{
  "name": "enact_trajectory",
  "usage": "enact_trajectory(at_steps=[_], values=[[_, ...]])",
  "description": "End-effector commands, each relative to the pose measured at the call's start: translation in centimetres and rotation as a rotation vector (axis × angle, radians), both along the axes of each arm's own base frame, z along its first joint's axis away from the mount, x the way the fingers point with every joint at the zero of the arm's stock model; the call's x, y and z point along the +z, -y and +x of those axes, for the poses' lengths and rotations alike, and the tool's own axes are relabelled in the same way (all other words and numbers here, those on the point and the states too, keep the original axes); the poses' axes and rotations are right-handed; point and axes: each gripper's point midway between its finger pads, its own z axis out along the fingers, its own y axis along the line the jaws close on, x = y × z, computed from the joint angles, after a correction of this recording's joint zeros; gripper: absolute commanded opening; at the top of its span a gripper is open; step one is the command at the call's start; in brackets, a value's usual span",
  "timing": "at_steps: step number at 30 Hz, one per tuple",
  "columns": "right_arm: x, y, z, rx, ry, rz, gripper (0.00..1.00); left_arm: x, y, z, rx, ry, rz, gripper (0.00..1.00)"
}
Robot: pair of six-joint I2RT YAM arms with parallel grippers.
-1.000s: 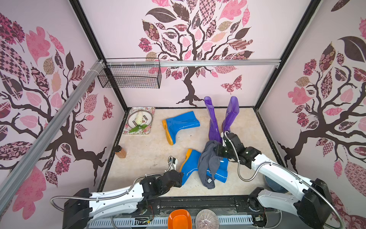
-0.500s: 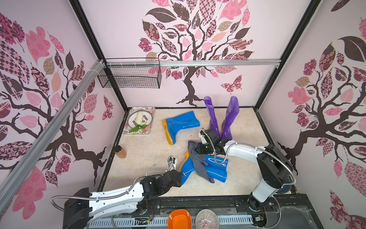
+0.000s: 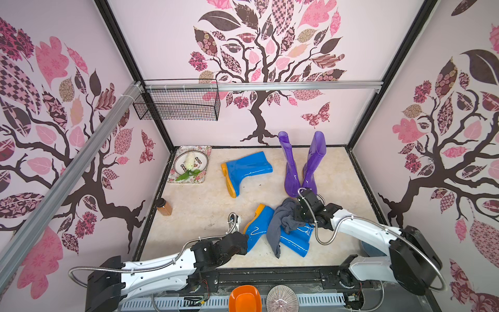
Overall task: Wipe the rubber boots with a cloth
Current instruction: Wipe the dirt off the rubber boot.
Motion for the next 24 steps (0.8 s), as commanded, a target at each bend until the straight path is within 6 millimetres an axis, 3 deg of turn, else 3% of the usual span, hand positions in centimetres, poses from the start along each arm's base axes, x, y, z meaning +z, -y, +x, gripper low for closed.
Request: enact_trajectory(at_steps=[1, 3, 5, 8, 12, 15, 20, 21, 24], values=[[2.8, -3.2, -1.8, 0.057, 0.033, 0.041, 0.0, -4.2, -4.6, -1.5, 0.048, -0.096, 0.216, 0.0], [1.8, -5.0, -2.8, 0.091, -0.029, 0.095, 0.0, -4.2, -4.8, -1.5, 0.053, -0.096, 0.222, 0.0], [-0.5, -5.2, -3.6, 0.083, -0.083, 0.108, 0.0, -4.1, -4.8, -1.4, 0.059, -0.095, 0.221, 0.0], [-3.3, -3.7, -5.1, 0.054, -0.15, 0.078, 0.0, -4.1, -4.9, -1.5, 0.064, -0.098, 0.221, 0.0], [-5.1, 1.4, -6.8, -0.114, -0.17, 0.029, 0.0, -4.2, -5.0, -1.4, 0.069, -0.096, 0.224, 0.0], [-5.2, 3.8, -7.6, -0.216, -0.177, 0.093, 0.0, -4.1, -5.0, -1.2, 0.078, -0.087, 0.224, 0.0], [-3.2, 6.7, -8.3, -0.251, -0.115, 0.029, 0.0, -3.8, -5.4, -1.0, 0.1, -0.084, 0.247, 0.0], [-2.9, 7.0, -8.5, -0.242, -0.115, 0.013, 0.0, -3.8, -5.3, -0.9, 0.1, -0.083, 0.245, 0.0], [-2.7, 5.4, -9.6, -0.16, -0.169, 0.067, 0.0, -3.7, -5.2, -0.9, 0.105, -0.079, 0.231, 0.0]])
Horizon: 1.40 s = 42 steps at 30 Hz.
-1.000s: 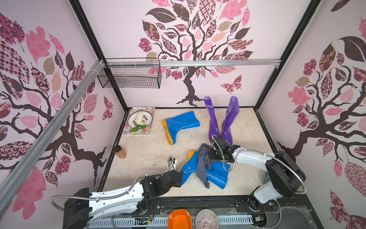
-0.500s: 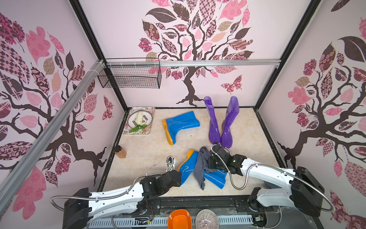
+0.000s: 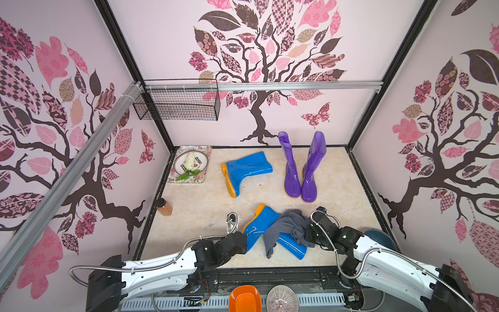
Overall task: Wipe the rubber boots with a cloth
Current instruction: Wipe the dirt off the rubber boot.
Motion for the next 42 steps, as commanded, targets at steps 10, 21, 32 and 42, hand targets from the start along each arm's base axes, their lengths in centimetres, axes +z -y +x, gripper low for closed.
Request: enact_trajectory(at_steps=[10, 21, 32, 42], values=[[4.9, -15.3, -0.9, 0.356, 0.01, 0.298, 0.0, -4.0, -4.2, -1.4, 0.048, -0.101, 0.208, 0.0], [-2.1, -5.7, -2.1, 0.083, -0.087, 0.001, 0.0, -3.9, -3.8, -1.2, 0.04, -0.095, 0.21, 0.0], [-1.6, -6.2, -7.1, 0.264, -0.212, 0.119, 0.0, -4.0, -3.1, -0.9, 0.036, -0.092, 0.203, 0.0], [4.3, -19.9, -2.1, 0.474, -0.044, 0.358, 0.0, -5.3, -3.2, -1.3, 0.045, -0.12, 0.199, 0.0]])
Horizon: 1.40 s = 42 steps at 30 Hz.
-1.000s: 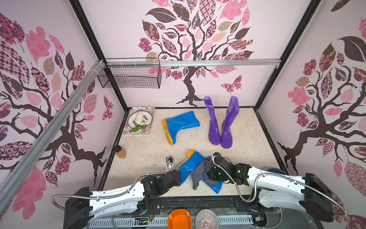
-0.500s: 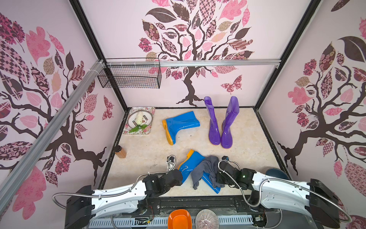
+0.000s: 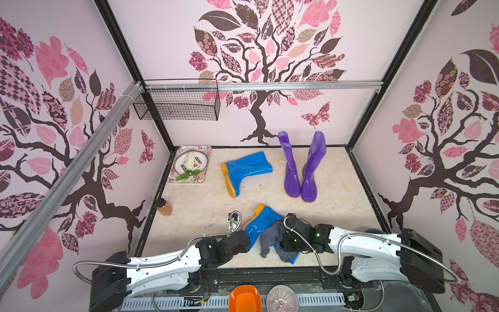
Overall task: Wipe the rubber boots with a cloth
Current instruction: Wipe the dirt off the rubber boot.
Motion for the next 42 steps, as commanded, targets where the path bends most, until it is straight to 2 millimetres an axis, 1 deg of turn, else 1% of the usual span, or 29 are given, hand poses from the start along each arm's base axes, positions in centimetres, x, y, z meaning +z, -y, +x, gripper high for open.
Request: enact_trajectory(at_steps=[1, 2, 3, 5, 7, 9, 10, 12, 13, 15, 17, 18, 19, 20, 22, 23, 24, 25, 27, 28, 30, 31, 32, 33, 36, 39, 40, 41, 42], values=[[4.3, -6.3, 2.0, 0.058, 0.053, 0.226, 0.0, -5.4, -3.8, -1.7, 0.032, -0.114, 0.171, 0.0], [3.7, -6.1, 2.4, 0.049, 0.039, 0.208, 0.0, -5.6, -3.8, -1.7, 0.032, -0.116, 0.172, 0.0], [2.6, -5.0, 2.9, 0.002, 0.015, 0.155, 0.0, -5.7, -3.8, -1.7, 0.035, -0.12, 0.172, 0.0], [-0.2, -1.0, 3.8, -0.124, -0.036, 0.058, 0.0, -5.9, -3.8, -1.8, 0.035, -0.123, 0.169, 0.0], [-2.7, 4.3, 4.4, -0.273, -0.081, 0.009, 0.0, -6.0, -3.9, -1.8, 0.036, -0.124, 0.171, 0.0], [-3.7, 8.8, 4.7, -0.373, -0.09, -0.007, 0.0, -6.0, -3.9, -1.7, 0.033, -0.116, 0.169, 0.0], [-3.6, 11.1, 5.1, -0.418, -0.064, -0.037, 0.0, -6.1, -3.9, -1.7, 0.029, -0.109, 0.168, 0.0], [-2.4, 14.4, 6.3, -0.477, 0.029, -0.103, 0.0, -6.2, -3.9, -1.6, 0.03, -0.102, 0.171, 0.0], [-1.6, 15.5, 6.8, -0.492, 0.065, -0.125, 0.0, -6.3, -4.0, -1.5, 0.032, -0.101, 0.178, 0.0], [-0.6, 16.8, 7.7, -0.509, 0.086, -0.146, 0.0, -6.5, -4.1, -1.5, 0.033, -0.105, 0.194, 0.0], [-0.2, 16.7, 8.4, -0.491, 0.084, -0.158, 0.0, -6.5, -4.1, -1.6, 0.035, -0.113, 0.2, 0.0], [-0.1, 15.4, 8.8, -0.449, 0.076, -0.111, 0.0, -6.6, -4.1, -1.6, 0.037, -0.117, 0.198, 0.0], [0.1, 13.2, 8.9, -0.379, 0.047, -0.021, 0.0, -6.6, -4.0, -1.6, 0.039, -0.12, 0.195, 0.0], [0.1, 11.6, 8.9, -0.341, 0.01, 0.032, 0.0, -6.5, -4.0, -1.6, 0.042, -0.119, 0.186, 0.0], [1.3, 7.3, 9.2, -0.209, 0.012, 0.081, 0.0, -6.4, -3.8, -1.6, 0.035, -0.115, 0.18, 0.0], [2.3, 5.0, 9.1, -0.131, 0.046, 0.081, 0.0, -6.3, -3.8, -1.5, 0.035, -0.112, 0.176, 0.0], [3.8, 2.0, 8.9, -0.038, 0.096, 0.101, 0.0, -6.2, -3.8, -1.5, 0.037, -0.11, 0.177, 0.0], [5.3, -1.0, 8.2, 0.056, 0.14, 0.134, 0.0, -6.2, -3.8, -1.5, 0.037, -0.108, 0.177, 0.0], [7.1, -5.6, 6.4, 0.171, 0.183, 0.179, 0.0, -6.1, -4.0, -1.5, 0.04, -0.108, 0.185, 0.0], [7.3, -7.5, 5.4, 0.217, 0.172, 0.223, 0.0, -6.0, -3.9, -1.5, 0.04, -0.108, 0.186, 0.0], [6.6, -9.2, 4.2, 0.239, 0.099, 0.288, 0.0, -5.9, -4.1, -1.5, 0.044, -0.11, 0.187, 0.0], [5.8, -9.3, 3.8, 0.225, 0.065, 0.304, 0.0, -5.9, -4.2, -1.5, 0.045, -0.11, 0.19, 0.0], [4.8, -8.4, 4.2, 0.18, 0.068, 0.276, 0.0, -5.9, -4.2, -1.6, 0.046, -0.112, 0.189, 0.0], [3.6, -6.8, 5.0, 0.11, 0.081, 0.221, 0.0, -5.7, -4.2, -1.6, 0.049, -0.111, 0.183, 0.0], [0.1, -0.8, 6.6, -0.072, 0.023, 0.111, 0.0, -5.9, -4.4, -1.6, 0.047, -0.104, 0.182, 0.0], [-3.0, 5.6, 6.4, -0.224, -0.072, 0.031, 0.0, -5.9, -4.6, -1.5, 0.048, -0.098, 0.195, 0.0], [-3.6, 7.8, 6.2, -0.267, -0.075, -0.025, 0.0, -5.7, -4.7, -1.5, 0.05, -0.098, 0.203, 0.0], [-3.7, 9.5, 6.0, -0.292, -0.065, -0.078, 0.0, -5.7, -4.8, -1.5, 0.05, -0.097, 0.21, 0.0], [-3.5, 11.3, 5.8, -0.319, -0.035, -0.137, 0.0, -5.5, -5.0, -1.5, 0.051, -0.097, 0.219, 0.0]])
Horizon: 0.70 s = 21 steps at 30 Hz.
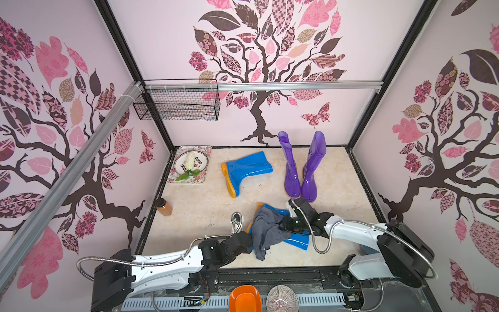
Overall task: Wipe the rubber boots with a cloth
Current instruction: Wipe the dirt off the rubber boot.
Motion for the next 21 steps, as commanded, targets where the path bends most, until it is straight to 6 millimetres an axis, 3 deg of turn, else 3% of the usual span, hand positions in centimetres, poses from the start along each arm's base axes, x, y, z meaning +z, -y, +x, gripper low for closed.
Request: enact_trajectory(at_steps=[1, 6, 11, 13, 15, 17, 19, 21], values=[[-1.7, 7.7, -2.3, -0.139, -0.047, -0.281, 0.0, -5.3, -6.6, -1.4, 0.063, -0.096, 0.288, 0.0], [2.0, 11.3, -3.0, -0.234, 0.08, -0.331, 0.0, -4.8, -7.4, -1.0, 0.084, -0.066, 0.291, 0.0], [3.5, 11.2, -2.3, -0.257, 0.065, -0.239, 0.0, -4.8, -8.1, -0.7, 0.117, -0.067, 0.31, 0.0], [5.2, 11.4, -1.2, -0.271, 0.03, -0.154, 0.0, -4.9, -8.2, -0.6, 0.121, -0.07, 0.321, 0.0], [8.5, 12.2, 0.3, -0.292, 0.104, -0.111, 0.0, -4.8, -8.4, -0.6, 0.129, -0.076, 0.331, 0.0], [13.3, 14.2, 1.4, -0.352, 0.237, -0.173, 0.0, -4.6, -8.3, -0.5, 0.132, -0.071, 0.328, 0.0], [19.5, 15.9, 1.9, -0.425, 0.383, -0.203, 0.0, -4.4, -8.4, -0.4, 0.135, -0.061, 0.323, 0.0], [24.0, 16.4, 1.9, -0.453, 0.477, -0.175, 0.0, -4.3, -8.3, -0.2, 0.13, -0.054, 0.319, 0.0]])
